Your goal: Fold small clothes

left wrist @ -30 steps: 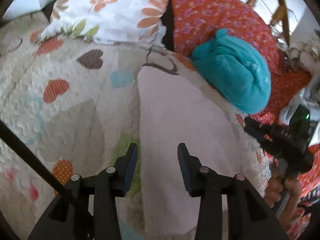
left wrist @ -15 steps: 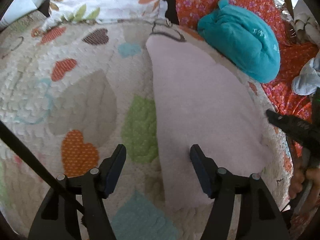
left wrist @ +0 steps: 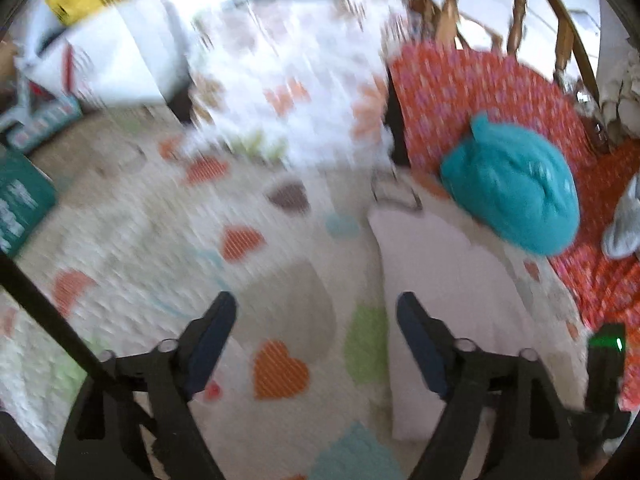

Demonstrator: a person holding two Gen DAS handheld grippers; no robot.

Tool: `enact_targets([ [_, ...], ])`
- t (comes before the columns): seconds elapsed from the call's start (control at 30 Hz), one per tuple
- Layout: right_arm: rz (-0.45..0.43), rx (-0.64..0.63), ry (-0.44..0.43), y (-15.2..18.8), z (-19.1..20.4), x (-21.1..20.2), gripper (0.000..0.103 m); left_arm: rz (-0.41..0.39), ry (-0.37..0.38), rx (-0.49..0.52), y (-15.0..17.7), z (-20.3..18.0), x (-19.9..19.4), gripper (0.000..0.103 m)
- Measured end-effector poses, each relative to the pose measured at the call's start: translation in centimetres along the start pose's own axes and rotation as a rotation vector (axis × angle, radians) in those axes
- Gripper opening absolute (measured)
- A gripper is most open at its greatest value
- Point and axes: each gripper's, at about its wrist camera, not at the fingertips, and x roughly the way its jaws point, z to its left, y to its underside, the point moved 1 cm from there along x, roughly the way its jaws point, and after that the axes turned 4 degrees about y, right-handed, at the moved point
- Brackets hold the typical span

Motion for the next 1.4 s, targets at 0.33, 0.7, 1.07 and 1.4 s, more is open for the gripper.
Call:
enact_targets([
  [0.33, -0.13, -0.048, 0.107, 0.6, 2.3, -5.5, 0.049, -0.336, -0.004, 0.054, -2.3, 0.1, -8.2, 0.103],
  [0.7, -0.212, -0.13, 0.333, -1.8, 1.4, -7.8, 0.062, 0.144, 0.058, -0.022, 4.9, -0.8, -0.8, 0.103],
  [1.07, -0.198, -0.011, 0.29, -2.3, -0.9, -6.6, 0.07, 0.393, -0.051, -0.014, 11.0, -0.3, 6.7, 0.103],
  [1.4, -0.15, -0.134, 0.318, -1.4, 1.7, -4.3, 0.073, 0.357, -0.121, -0.018, 11.5, -0.7, 7.1, 0.103],
])
